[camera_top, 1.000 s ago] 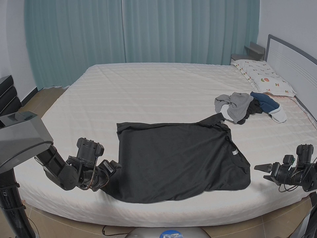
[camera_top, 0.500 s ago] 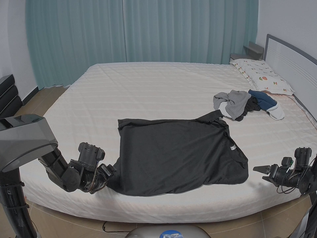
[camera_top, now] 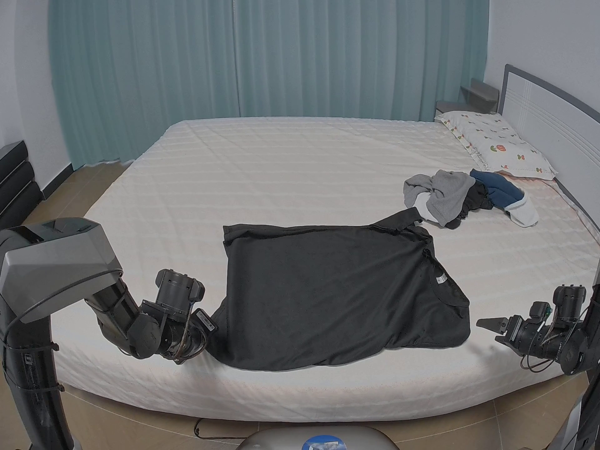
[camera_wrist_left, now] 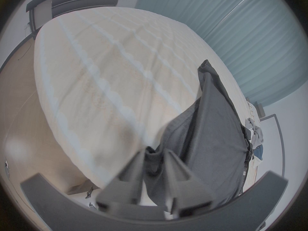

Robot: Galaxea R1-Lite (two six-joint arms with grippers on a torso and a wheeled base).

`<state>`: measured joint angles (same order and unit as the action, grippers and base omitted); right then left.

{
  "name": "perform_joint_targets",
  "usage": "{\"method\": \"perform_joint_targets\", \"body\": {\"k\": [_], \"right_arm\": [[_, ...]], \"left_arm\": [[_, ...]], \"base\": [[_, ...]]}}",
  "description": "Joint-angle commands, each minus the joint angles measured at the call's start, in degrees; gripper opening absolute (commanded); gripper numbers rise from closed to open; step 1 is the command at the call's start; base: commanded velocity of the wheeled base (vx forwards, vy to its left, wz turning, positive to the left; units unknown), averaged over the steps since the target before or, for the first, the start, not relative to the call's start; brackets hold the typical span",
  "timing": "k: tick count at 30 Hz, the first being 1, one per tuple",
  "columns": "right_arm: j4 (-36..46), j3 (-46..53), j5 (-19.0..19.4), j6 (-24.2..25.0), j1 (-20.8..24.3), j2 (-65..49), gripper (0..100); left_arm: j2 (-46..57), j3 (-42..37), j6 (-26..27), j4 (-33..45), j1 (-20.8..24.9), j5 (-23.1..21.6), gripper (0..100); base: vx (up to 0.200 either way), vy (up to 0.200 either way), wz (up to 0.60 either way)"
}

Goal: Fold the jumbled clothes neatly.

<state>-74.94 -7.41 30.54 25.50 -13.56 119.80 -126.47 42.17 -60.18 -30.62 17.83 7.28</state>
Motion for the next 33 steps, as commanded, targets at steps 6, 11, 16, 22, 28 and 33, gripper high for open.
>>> {"method": "perform_joint_targets", "body": {"k": [6, 11, 16, 22, 28, 33], "right_arm": [[-0.04, -8.85, -11.03, 1.13, 7.93, 8.08, 100], [-0.04, -13.95, -12.34, 3.85, 11.18, 12.21, 100], [0.76, -18.69, -15.51, 3.85, 12.76, 14.59, 100], [0.93, -21.86, -15.86, 3.76, 13.64, 16.52, 0], [2.34, -25.55, -15.95, 3.76, 13.47, 15.82, 0], [9.19, -31.52, -15.95, 3.94, 13.12, 13.27, 0]], "left_arm": [[7.46, -2.53, -0.9, 0.3, -4.3, -0.77, 0], [7.9, -2.62, -0.99, 0.39, -4.3, -0.77, 0], [7.72, -2.88, -0.81, 2.41, -4.21, -0.77, 0], [7.55, -2.79, -0.81, 2.85, -4.21, -0.77, 0], [7.55, -2.79, -0.81, 2.76, -4.3, -0.77, 0], [7.64, -2.53, -0.99, 2.41, -4.39, -0.77, 0]], "base": [[0.0, 0.0, 0.0], [0.0, 0.0, 0.0], [0.0, 0.0, 0.0], [0.0, 0.0, 0.0], [0.0, 0.0, 0.0], [0.0, 0.0, 0.0]]}}
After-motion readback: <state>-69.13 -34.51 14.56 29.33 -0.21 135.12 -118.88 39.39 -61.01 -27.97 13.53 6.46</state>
